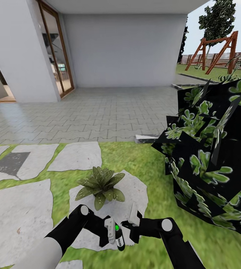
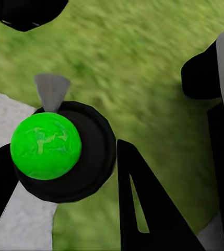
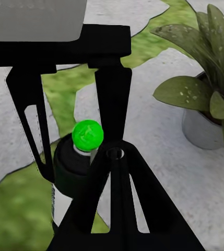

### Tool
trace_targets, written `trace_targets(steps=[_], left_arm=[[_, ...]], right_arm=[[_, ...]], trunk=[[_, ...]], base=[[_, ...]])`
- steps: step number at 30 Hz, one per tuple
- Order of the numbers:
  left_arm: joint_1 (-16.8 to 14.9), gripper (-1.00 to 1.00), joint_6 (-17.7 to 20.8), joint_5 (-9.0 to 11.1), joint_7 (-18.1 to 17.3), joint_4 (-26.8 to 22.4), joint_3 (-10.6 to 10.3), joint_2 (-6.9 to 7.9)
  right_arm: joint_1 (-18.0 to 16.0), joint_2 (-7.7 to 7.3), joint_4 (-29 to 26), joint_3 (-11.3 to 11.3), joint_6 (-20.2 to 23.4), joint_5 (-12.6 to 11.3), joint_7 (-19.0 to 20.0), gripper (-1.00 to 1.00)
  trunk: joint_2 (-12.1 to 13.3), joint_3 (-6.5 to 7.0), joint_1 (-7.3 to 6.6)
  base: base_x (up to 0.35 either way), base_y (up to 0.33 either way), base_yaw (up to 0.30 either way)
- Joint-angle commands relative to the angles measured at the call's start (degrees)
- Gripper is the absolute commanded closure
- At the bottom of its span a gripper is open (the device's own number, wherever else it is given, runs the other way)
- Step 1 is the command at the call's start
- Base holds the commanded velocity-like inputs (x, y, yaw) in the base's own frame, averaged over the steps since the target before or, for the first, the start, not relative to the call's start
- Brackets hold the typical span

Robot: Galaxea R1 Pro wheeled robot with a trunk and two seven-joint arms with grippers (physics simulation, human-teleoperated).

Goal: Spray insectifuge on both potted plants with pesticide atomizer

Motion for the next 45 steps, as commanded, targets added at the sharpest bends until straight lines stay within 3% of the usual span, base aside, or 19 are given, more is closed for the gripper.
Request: trace_targets(steps=[1,8,31,37,45], left_arm=[[0.0,1.0,0.0,-0.2,-0.1,-0.1,0.0,-0.01],[0.0,1.0,-2.5,0.3,0.1,-0.8,0.1,-0.01],[0.0,1.0,-2.6,0.6,0.2,-0.8,0.2,-0.29],[0.0,1.0,-2.6,2.9,0.2,-0.8,0.1,-0.28],[0.0,1.0,-2.7,2.9,0.7,-0.3,0.0,-0.18]], right_arm=[[0.0,0.03,-0.1,0.0,-0.5,0.6,0.1,1.0],[0.0,0.03,-0.1,-0.1,-0.5,0.6,0.1,1.0],[0.0,0.03,-0.1,-0.1,-0.5,0.7,0.1,1.0],[0.0,0.1,-0.1,-0.1,-0.5,0.7,0.1,1.0],[0.0,0.06,-0.1,-0.1,-0.5,0.7,0.1,1.0]], trunk=[[0.0,-0.05,-0.01],[0.0,-0.05,-0.01],[0.0,-0.05,-0.01],[0.0,-0.05,-0.01],[0.0,-0.05,-0.01]], base=[[0.0,0.0,0.0],[0.0,0.0,0.0],[0.0,0.0,0.0],[0.0,0.0,0.0],[0.0,0.0,0.0]])
